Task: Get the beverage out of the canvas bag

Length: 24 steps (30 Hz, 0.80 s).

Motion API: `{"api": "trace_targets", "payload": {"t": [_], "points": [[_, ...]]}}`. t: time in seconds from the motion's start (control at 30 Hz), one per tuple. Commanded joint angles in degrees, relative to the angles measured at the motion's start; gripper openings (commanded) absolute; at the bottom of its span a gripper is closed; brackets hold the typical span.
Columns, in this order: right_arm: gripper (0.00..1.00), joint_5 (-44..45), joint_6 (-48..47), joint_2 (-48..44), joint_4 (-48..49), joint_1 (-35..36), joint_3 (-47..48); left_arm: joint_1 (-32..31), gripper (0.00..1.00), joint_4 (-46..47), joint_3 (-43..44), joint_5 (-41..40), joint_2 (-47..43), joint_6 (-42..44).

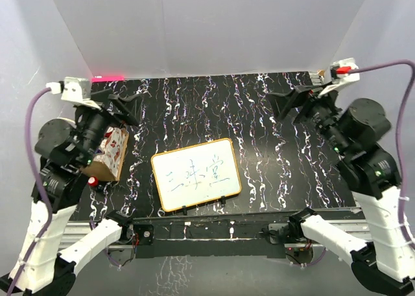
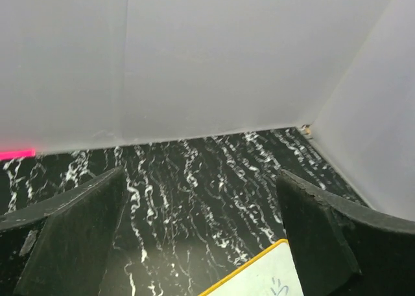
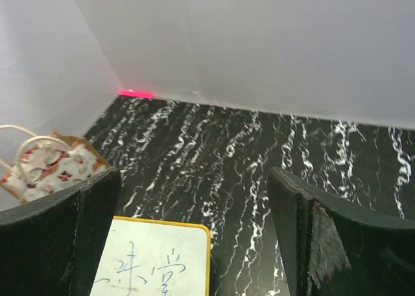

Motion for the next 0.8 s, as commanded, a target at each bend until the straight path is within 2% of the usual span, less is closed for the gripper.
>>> {"api": "trace_targets", "payload": {"t": [0.0,0.4,0.6,0.77], "points": [[0.98,2.08,1.91,2.34,5.41,-3.37,-6.15,1.25,0.97,5.93,-5.54,-3.62,1.3,0.46],[0.98,-5.05,6.91,6.57,22.01,-14.36,-32.3,4.98,0.97,19.5,-25.33,-6.93,4.77,3.18],[0.98,-11.4,7.42,9.05,29.08,-17.87,-40.77,6.27,0.97,23.17,-29.88,-10.81,7.2,4.95],[0.98,-14.34,7.84,8.72,35.21,-19.35,-45.93,6.91,0.97,25.96,-31.69,-17.95,7.97,7.27]]}}
